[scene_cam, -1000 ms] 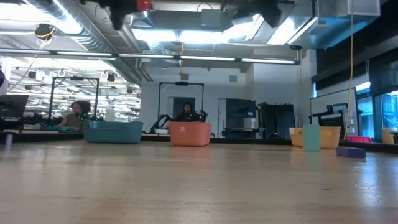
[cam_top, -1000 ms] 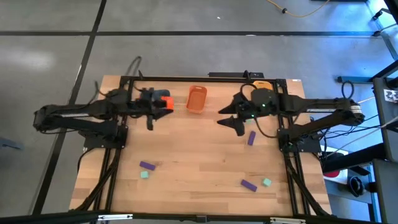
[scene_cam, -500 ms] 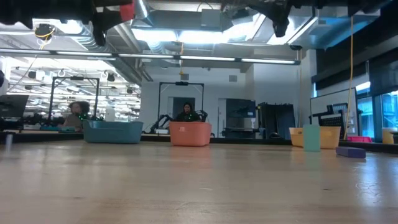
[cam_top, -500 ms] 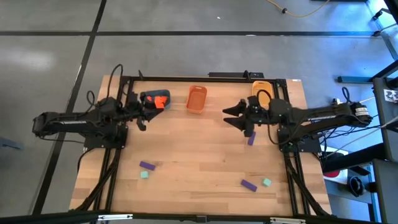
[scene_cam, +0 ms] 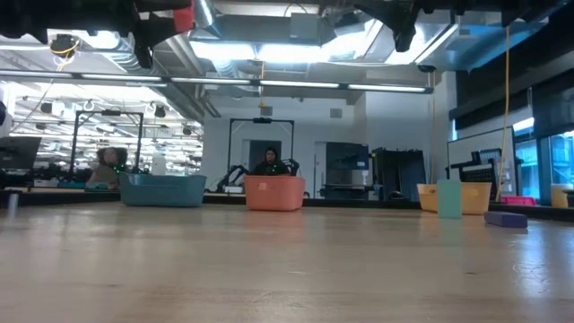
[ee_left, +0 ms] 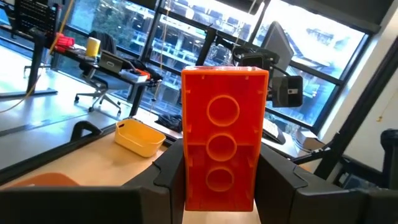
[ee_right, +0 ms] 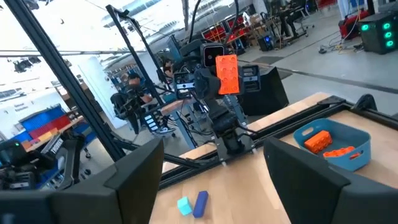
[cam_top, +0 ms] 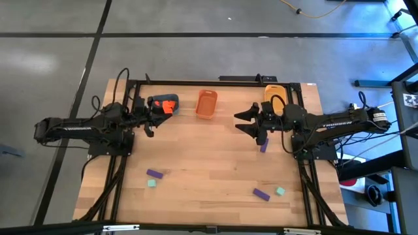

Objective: Sort & place blocks by color
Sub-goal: Put the orange gamepiece into the blue bin

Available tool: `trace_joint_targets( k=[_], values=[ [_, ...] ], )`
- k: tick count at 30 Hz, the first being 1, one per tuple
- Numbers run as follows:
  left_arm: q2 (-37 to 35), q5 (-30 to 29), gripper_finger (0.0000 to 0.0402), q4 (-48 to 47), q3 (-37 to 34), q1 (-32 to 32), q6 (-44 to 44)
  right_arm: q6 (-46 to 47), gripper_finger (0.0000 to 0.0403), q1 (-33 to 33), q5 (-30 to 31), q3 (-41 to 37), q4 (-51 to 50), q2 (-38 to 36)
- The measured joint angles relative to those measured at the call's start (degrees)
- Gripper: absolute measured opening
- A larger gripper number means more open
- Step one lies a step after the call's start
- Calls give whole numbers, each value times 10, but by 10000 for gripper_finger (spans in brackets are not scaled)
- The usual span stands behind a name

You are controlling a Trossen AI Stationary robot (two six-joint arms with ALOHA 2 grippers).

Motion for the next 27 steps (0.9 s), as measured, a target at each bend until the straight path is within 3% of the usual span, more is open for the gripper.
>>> trace_joint_targets(
  k=[27],
  values=[
    [0, 8, 126, 0, 0, 0, 0, 3, 280, 0, 0, 0, 0, 0]
  ],
)
